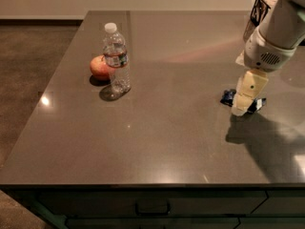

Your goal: Pick rxbar blueberry

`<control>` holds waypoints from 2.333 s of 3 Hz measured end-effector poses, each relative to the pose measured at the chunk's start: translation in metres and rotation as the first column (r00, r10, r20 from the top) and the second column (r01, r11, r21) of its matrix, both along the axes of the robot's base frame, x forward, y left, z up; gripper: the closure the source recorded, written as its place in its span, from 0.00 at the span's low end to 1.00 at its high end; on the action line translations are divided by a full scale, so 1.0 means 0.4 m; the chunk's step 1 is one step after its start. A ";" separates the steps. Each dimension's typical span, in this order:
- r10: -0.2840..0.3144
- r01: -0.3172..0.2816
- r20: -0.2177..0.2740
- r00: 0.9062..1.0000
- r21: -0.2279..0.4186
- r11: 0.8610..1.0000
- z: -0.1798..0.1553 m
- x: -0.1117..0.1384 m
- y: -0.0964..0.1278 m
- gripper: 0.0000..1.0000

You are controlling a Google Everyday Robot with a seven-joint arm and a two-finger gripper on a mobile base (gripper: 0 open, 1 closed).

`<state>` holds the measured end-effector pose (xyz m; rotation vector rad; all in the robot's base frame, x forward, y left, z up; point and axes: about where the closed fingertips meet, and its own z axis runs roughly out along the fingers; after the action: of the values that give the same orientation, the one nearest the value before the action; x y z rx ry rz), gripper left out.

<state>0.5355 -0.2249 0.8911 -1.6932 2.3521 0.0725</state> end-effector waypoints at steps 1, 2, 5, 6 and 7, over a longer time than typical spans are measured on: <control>-0.020 0.021 -0.008 1.000 0.034 0.999 -0.049 0.012 -0.013 0.00; -0.031 0.031 0.006 0.999 0.036 0.999 -0.087 0.018 -0.025 0.00; -0.041 0.041 0.005 0.999 0.023 0.999 -0.152 0.041 -0.059 0.41; -0.058 0.058 0.000 0.998 0.044 0.997 -0.143 0.049 -0.070 0.64; -0.059 0.059 -0.001 0.998 0.050 0.997 -0.137 0.051 -0.067 0.87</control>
Offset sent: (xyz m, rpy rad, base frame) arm 0.0086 -0.0193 -0.0529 0.0326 -0.0291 -0.0488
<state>0.5559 -0.2518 0.8362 -1.5997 2.3779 0.1192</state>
